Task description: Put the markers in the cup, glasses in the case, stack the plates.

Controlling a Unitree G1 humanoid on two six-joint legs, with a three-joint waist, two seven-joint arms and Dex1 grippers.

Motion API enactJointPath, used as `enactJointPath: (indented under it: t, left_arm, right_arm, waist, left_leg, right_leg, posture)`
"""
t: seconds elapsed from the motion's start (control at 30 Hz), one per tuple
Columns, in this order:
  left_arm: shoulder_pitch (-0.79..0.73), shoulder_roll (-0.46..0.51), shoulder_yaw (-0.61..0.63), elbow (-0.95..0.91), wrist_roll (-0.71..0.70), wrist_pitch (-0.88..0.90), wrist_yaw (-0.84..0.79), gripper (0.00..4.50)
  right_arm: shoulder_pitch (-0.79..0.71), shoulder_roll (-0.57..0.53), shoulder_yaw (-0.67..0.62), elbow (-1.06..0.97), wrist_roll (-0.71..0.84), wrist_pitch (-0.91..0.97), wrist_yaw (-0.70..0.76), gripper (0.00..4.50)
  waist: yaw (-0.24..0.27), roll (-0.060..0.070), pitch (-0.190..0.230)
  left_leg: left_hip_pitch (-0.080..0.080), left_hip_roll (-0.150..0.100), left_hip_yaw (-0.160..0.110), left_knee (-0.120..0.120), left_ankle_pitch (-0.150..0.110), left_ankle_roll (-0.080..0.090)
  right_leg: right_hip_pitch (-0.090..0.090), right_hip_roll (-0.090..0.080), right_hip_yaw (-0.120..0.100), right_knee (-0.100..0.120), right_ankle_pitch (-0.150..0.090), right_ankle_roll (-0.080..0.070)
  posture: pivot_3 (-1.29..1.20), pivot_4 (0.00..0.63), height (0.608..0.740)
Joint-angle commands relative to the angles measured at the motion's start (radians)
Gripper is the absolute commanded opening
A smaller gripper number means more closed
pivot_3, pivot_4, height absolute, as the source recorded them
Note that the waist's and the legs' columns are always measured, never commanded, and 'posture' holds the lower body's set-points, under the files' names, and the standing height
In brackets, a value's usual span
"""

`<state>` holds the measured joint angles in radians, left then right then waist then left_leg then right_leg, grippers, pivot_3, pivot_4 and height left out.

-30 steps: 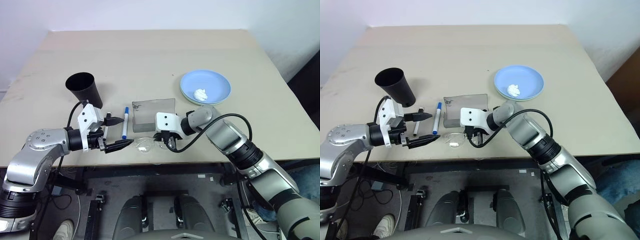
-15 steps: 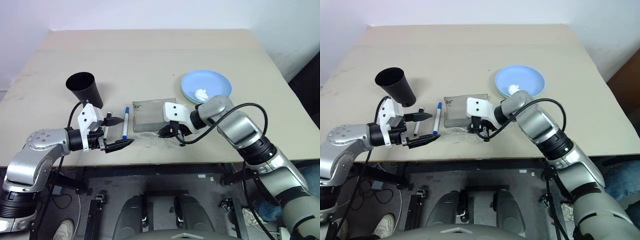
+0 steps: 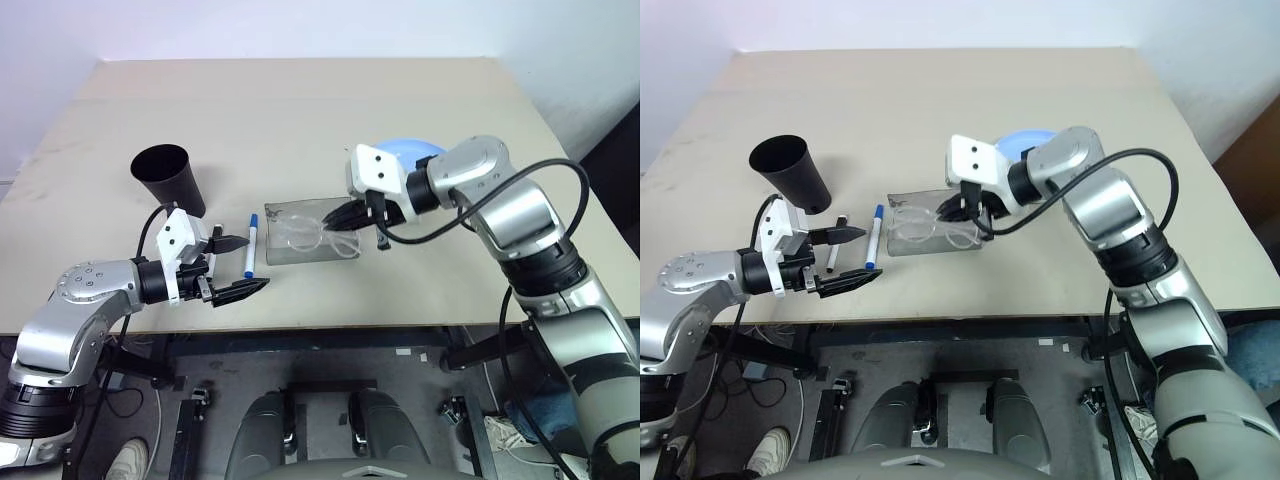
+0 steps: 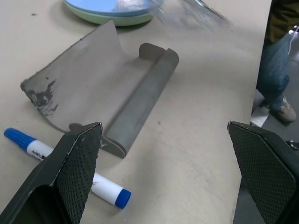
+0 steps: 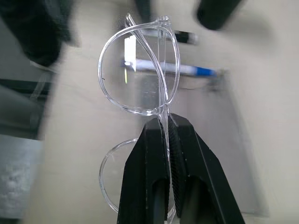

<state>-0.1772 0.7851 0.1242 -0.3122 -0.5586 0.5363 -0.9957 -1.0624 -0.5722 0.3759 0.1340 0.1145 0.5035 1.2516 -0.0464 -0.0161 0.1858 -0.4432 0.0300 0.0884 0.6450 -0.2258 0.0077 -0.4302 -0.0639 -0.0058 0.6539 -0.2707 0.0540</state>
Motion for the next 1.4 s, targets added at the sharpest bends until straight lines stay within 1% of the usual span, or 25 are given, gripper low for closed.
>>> enactJointPath:
  t: [0.03,0.1,0.2,0.27,0.4,0.67,0.83,1.03,1.17,1.33,1.4]
  left_arm:
    - [0.012,0.003,0.022,-0.05,-0.018,-0.001,0.008,4.5]
    - [0.021,0.003,0.027,-0.057,-0.02,0.001,0.013,4.5]
    - [0.032,0.004,0.033,-0.069,-0.024,0.005,0.02,4.5]
    - [0.039,0.008,0.04,-0.077,-0.028,0.007,0.026,4.5]
    - [0.048,0.017,0.053,-0.085,-0.036,0.01,0.031,4.5]
    - [0.071,0.02,0.06,-0.103,-0.043,0.016,0.038,4.5]
    - [0.068,0.018,0.058,-0.099,-0.04,0.015,0.038,4.5]
    - [0.069,0.016,0.057,-0.1,-0.039,0.013,0.039,4.5]
    - [0.067,0.015,0.056,-0.1,-0.038,0.014,0.04,4.5]
    - [0.071,0.008,0.051,-0.105,-0.038,0.014,0.049,4.5]
    - [0.076,0.005,0.049,-0.107,-0.037,0.011,0.052,4.5]
  right_arm:
    - [-0.086,0.049,-0.018,0.149,-0.063,-0.124,-0.072,0.02]
    - [-0.109,0.105,-0.002,0.242,-0.112,-0.199,-0.15,0.02]
    - [-0.123,0.173,0.029,0.341,-0.19,-0.257,-0.238,0.02]
    - [-0.107,0.203,0.049,0.352,-0.219,-0.268,-0.25,0.02]
    - [-0.079,0.222,0.066,0.34,-0.242,-0.27,-0.239,0.02]
    - [-0.029,0.196,0.087,0.268,-0.271,-0.245,-0.159,0.02]
    - [-0.003,0.204,0.116,0.27,-0.329,-0.246,-0.178,0.02]
    - [0.041,0.201,0.145,0.208,-0.352,-0.234,-0.142,0.02]
    - [0.062,0.21,0.167,0.191,-0.377,-0.207,-0.146,0.02]
    - [0.097,0.201,0.183,0.105,-0.354,-0.143,-0.067,0.02]
    - [0.106,0.205,0.187,0.085,-0.357,-0.118,-0.056,0.02]
  waist:
    - [-0.002,0.0,0.0]
    - [-0.004,0.0,0.0]
    - [-0.007,0.0,0.0]
    - [-0.01,0.0,0.0]
    - [-0.005,0.0,0.0]
    - [-0.002,0.0,0.0]
    - [-0.001,0.0,0.0]
    - [0.0,0.0,0.0]
    - [0.0,0.0,0.0]
    - [0.001,0.0,0.0]
    - [0.001,0.0,0.0]
  left_leg:
    - [0.0,0.0,0.0,0.0,0.0,0.0]
    - [0.0,0.0,0.0,-0.001,0.0,0.0]
    - [0.0,0.0,0.0,-0.002,0.001,-0.001]
    - [-0.001,0.0,0.0,-0.002,0.001,0.001]
    - [-0.001,0.0,0.0,-0.002,0.002,0.001]
    - [0.0,0.0,0.0,-0.002,0.001,0.001]
    - [0.0,0.0,0.0,-0.002,0.001,0.0]
    - [0.0,0.0,0.0,-0.002,0.002,0.001]
    - [0.0,0.0,0.0,-0.001,0.001,0.001]
    - [0.0,0.0,0.0,-0.001,0.001,0.001]
    - [0.0,0.0,0.0,-0.001,0.001,0.001]
  right_leg:
    - [0.0,0.0,0.0,0.0,0.0,0.0]
    - [0.0,0.0,0.0,0.0,0.0,0.0]
    - [-0.001,0.0,0.0,0.0,0.0,0.0]
    - [-0.001,0.0,0.0,0.0,0.0,0.001]
    - [-0.001,0.0,0.0,0.0,0.002,0.003]
    - [-0.001,0.0,0.0,0.0,0.002,0.003]
    - [-0.001,0.0,-0.001,0.0,0.002,0.003]
    - [0.0,0.0,-0.001,0.0,0.002,0.003]
    - [0.0,0.0,-0.001,0.001,0.002,0.003]
    - [0.0,0.0,-0.001,0.001,0.002,0.003]
    - [0.0,0.0,-0.001,0.001,0.002,0.003]
  posture:
    - [0.0,0.15,0.74]
    - [0.0,0.15,0.74]
    - [0.0,0.15,0.74]
    - [0.0,0.15,0.74]
    - [0.0,0.15,0.74]
    - [0.0,0.15,0.74]
    - [0.0,0.15,0.74]
    - [0.0,0.15,0.74]
    - [0.0,0.15,0.74]
    - [0.0,0.15,0.74]
    - [0.0,0.15,0.74]
